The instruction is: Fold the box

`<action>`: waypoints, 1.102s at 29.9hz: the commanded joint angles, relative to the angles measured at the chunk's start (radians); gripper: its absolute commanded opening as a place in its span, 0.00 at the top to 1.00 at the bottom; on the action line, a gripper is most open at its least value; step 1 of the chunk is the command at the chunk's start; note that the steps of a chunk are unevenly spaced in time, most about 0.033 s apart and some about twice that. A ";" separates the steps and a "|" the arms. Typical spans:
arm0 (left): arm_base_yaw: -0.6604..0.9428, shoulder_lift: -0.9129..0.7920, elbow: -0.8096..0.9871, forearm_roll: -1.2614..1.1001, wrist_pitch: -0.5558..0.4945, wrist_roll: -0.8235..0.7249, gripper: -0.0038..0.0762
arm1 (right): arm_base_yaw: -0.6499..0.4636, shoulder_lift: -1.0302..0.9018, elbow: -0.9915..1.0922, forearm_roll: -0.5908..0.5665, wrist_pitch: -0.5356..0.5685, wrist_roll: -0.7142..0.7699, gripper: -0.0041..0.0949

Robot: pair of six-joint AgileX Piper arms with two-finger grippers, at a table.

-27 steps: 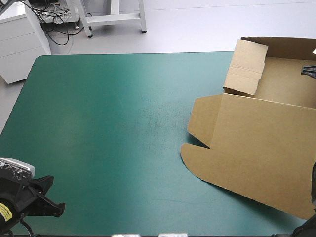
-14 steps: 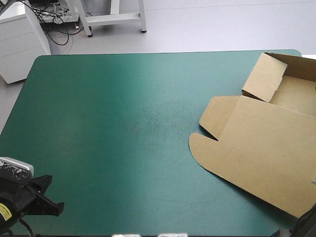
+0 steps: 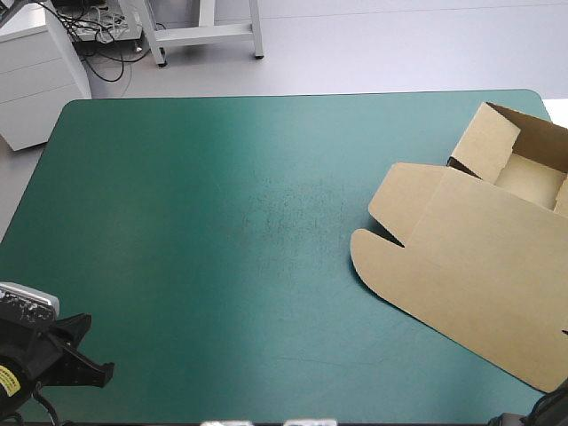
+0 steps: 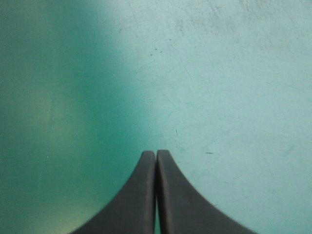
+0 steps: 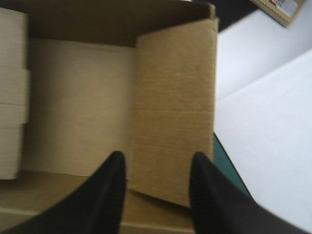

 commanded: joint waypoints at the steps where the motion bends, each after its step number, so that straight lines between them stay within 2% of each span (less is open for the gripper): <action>1: -0.001 0.008 -0.021 0.007 -0.055 -0.011 0.99 | -0.006 -0.178 -0.019 0.148 0.007 -0.068 0.94; 2: -0.001 0.008 -0.021 0.001 -0.049 -0.011 0.99 | -0.006 -0.219 0.002 0.192 0.007 -0.075 0.97; 5: -0.001 0.010 -0.021 -0.009 -0.036 -0.011 0.99 | 0.023 -0.356 0.099 0.259 0.004 -0.106 0.96; 9: -0.001 0.010 -0.021 -0.022 -0.014 -0.011 0.99 | 0.120 -0.529 0.287 0.259 -0.058 -0.113 0.96; 16: -0.001 0.010 -0.020 -0.016 0.000 -0.011 0.99 | 0.384 -0.872 0.674 0.262 -0.192 -0.157 0.96; 19: -0.001 0.008 -0.020 -0.016 -0.021 -0.011 0.99 | 0.438 -0.999 0.809 0.252 -0.232 -0.189 0.96; 24: -0.001 -0.031 -0.020 -0.024 -0.094 -0.011 0.99 | 0.453 -1.165 0.949 0.236 -0.290 -0.193 0.96; 33: -0.001 -0.214 0.024 -0.024 -0.149 0.004 0.99 | 0.453 -1.346 1.093 0.239 -0.277 -0.314 0.96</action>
